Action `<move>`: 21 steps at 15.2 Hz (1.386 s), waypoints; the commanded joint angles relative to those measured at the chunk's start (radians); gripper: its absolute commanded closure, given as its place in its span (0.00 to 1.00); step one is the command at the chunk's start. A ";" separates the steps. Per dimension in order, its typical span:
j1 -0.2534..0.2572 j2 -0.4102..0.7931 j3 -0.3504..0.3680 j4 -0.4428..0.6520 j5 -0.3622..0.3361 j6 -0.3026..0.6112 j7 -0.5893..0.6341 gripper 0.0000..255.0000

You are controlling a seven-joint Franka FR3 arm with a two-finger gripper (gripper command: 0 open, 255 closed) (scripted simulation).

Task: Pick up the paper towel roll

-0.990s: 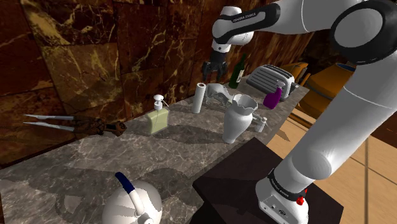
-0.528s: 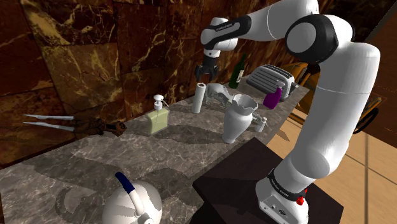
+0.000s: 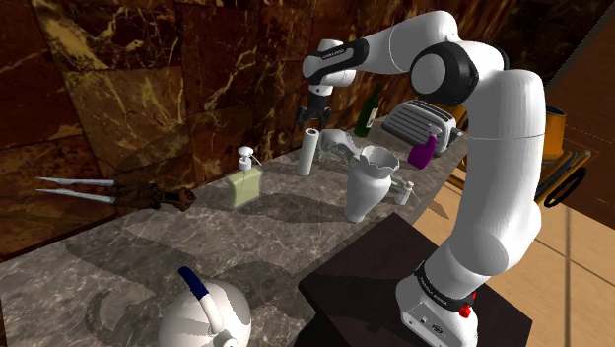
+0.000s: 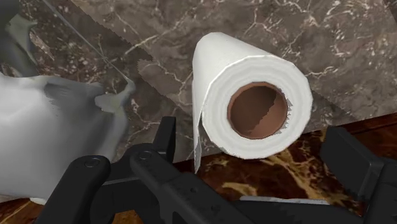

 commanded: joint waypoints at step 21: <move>0.000 -0.007 -0.001 0.011 -0.002 -0.017 0.001 1.00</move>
